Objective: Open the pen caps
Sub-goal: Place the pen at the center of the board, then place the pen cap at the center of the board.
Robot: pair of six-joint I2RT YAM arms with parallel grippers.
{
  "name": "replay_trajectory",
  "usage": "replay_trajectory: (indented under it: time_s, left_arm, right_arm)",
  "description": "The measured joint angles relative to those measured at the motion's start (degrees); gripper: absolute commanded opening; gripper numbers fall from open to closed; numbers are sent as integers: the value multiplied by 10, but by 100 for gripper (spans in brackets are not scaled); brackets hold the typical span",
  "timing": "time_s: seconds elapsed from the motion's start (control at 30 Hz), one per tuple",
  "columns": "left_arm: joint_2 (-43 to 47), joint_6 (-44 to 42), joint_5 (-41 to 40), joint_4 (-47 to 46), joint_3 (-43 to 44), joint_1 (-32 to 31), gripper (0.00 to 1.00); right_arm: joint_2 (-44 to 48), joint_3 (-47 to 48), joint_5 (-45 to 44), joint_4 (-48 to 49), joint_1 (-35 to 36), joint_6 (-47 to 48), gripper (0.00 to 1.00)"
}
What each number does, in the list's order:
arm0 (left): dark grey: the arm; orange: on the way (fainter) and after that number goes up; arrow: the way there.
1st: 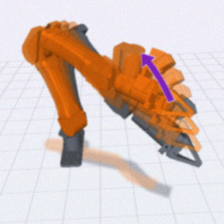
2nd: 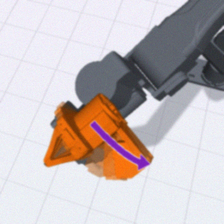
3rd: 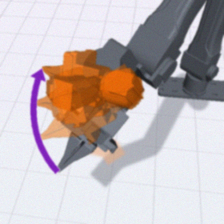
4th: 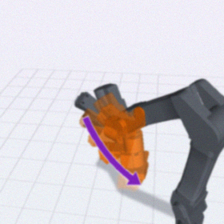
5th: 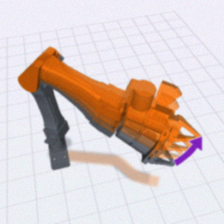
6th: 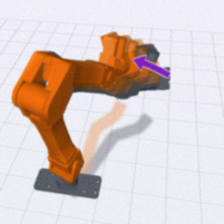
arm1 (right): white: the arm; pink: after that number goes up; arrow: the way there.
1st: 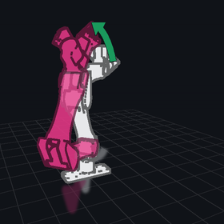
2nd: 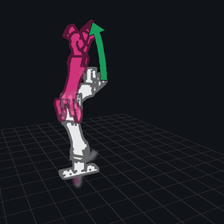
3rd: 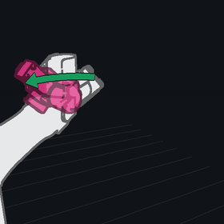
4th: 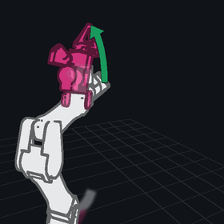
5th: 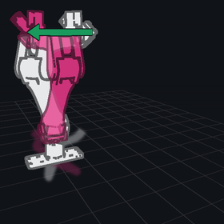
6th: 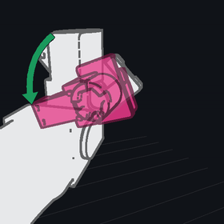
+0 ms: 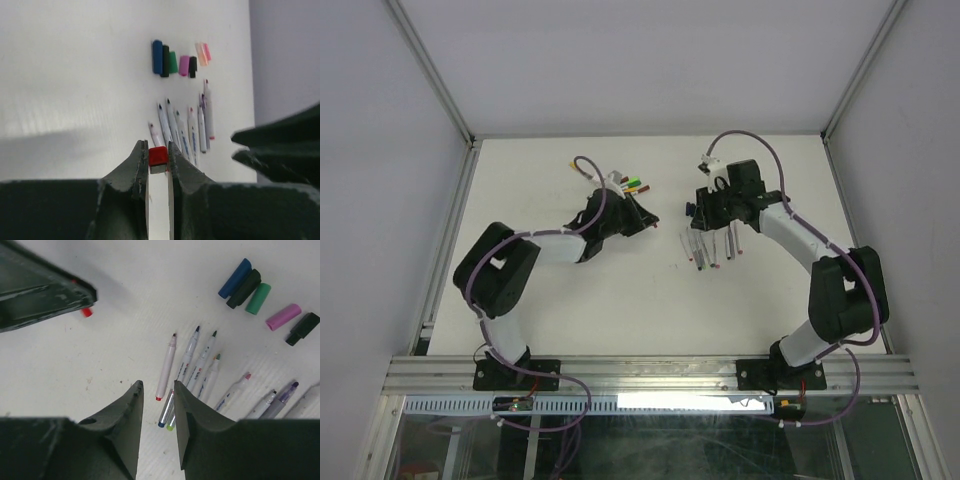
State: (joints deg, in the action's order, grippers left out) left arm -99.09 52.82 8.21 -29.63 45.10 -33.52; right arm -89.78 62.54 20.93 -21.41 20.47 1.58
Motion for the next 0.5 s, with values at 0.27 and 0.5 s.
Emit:
replay_trajectory:
  time_s: [0.27,0.5]
  left_arm:
    - [-216,-99,-78,302,361,-38,2]
    - [-318,-161,-117,459,542,-44,6]
  right_arm:
    - [27,2,68,-21,-66,26,33]
    - [31,2,93,-24,-86,29,33]
